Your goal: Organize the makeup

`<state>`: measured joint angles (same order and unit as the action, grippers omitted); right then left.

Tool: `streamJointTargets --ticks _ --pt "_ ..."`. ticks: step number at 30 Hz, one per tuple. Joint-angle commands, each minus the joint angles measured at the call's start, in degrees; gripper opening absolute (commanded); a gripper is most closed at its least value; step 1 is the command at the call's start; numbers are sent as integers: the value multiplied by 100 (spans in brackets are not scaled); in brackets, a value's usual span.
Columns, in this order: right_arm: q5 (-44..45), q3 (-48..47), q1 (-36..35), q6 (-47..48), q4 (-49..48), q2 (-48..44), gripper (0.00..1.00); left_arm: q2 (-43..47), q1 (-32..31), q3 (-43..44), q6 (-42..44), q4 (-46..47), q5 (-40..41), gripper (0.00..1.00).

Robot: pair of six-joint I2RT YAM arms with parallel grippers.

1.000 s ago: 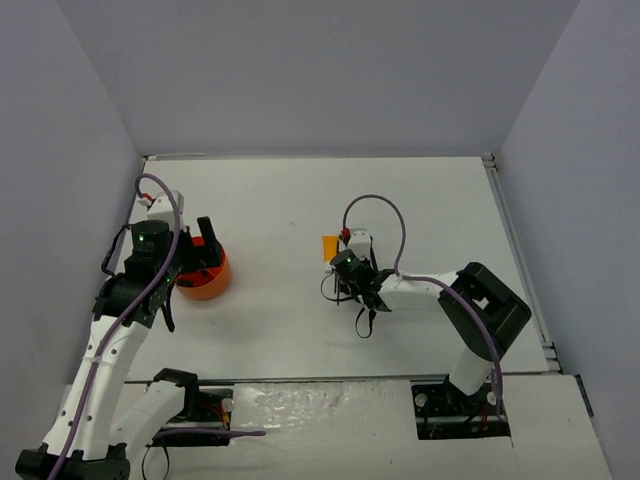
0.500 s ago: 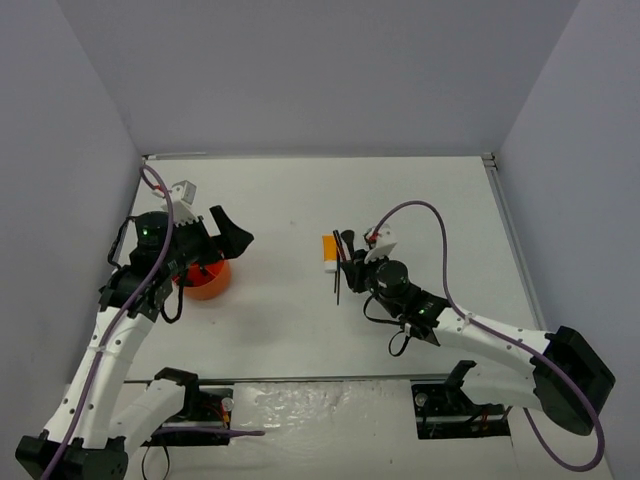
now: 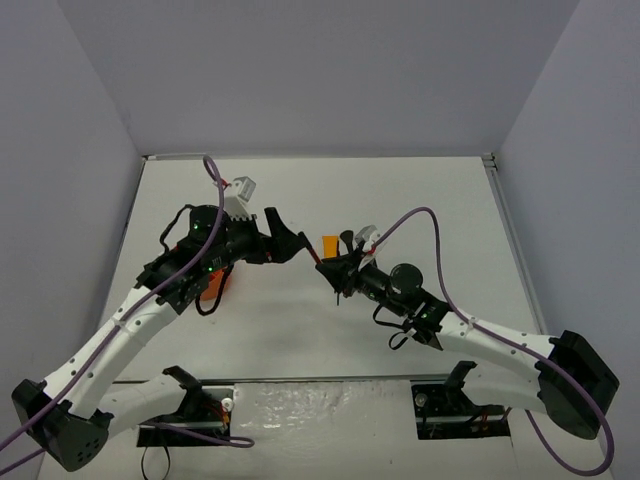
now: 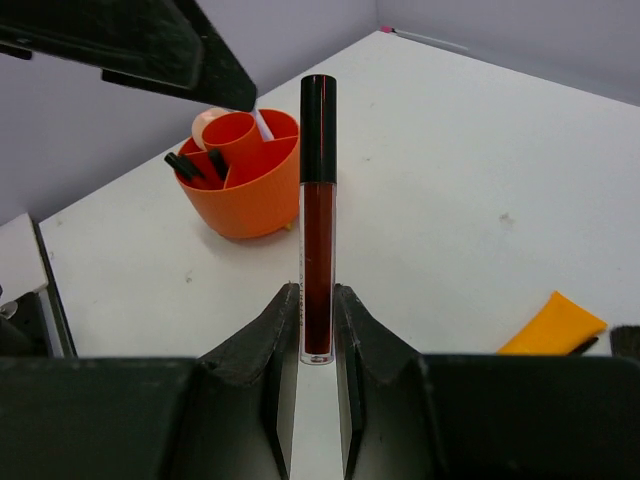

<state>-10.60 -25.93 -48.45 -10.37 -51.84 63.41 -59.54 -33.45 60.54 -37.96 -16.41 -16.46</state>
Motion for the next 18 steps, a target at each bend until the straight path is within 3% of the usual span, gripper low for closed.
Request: streamJointTargets --ticks 1,4,12,14,18 --pt "-488 -342 -42 35 -845 27 0 -188 -273 473 -97 601 443 90" --pt "-567 -343 -42 19 -869 39 0 -358 -429 540 -97 676 533 81" --pt "-592 -307 -51 27 -916 48 2 -619 -645 582 -159 833 644 36" --pt "-563 -287 -51 27 -918 50 4 -649 -696 573 -166 868 644 16" --pt "-512 -254 -51 35 -938 49 15 -674 -763 573 -126 832 704 0"
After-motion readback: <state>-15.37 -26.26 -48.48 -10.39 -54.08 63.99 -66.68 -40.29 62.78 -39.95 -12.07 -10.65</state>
